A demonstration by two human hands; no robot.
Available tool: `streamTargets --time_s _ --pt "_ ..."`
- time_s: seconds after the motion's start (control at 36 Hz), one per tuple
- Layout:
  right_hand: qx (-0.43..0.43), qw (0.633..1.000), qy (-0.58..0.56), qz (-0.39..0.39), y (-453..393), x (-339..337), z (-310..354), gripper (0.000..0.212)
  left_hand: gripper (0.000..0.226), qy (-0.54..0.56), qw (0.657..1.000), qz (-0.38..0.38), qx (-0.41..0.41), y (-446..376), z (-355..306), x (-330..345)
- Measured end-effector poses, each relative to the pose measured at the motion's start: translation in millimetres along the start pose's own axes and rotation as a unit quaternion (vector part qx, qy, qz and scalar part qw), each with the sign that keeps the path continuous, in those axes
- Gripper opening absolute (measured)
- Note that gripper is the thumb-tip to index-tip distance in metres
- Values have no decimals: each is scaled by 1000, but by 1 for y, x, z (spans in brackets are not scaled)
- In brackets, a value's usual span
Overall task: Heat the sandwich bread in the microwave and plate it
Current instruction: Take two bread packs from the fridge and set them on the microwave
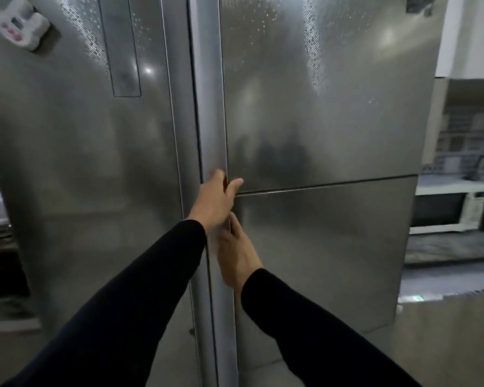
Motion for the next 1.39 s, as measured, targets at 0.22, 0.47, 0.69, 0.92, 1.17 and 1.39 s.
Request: streamTargets --time_s 0.22,0.47,0.69,0.92,1.17,1.39 --pt "16 994 -101 -28 43 -10 -12 45 27 -78 978 -121 150 32 -17 -24" --pt "6 980 -177 -87 110 -22 -36 36 60 -1 975 -216 53 61 -47 -48" --pt "94 938 -309 -123 181 -26 -60 25 64 169 982 -75 -35 111 -100 -28" --pt "202 894 -345 -202 257 2 -79 20 64 173 979 -98 -50 138 -147 -17" --pt "338 743 -516 -261 323 12 -115 49 63 192 964 -177 -42 148 -195 4" --pt "499 632 -566 -179 353 6 -152 85 76 250 947 -199 -30 147 -236 18"
Point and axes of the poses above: each hand's wrist, its own y-axis away from the middle knuckle, its own x-axis out of the palm, z = x × y, the point moved 1 cm from there along -y, towards the middle knuckle, and after that the axes turned 7 degrees about x, right-handed, at the moved point
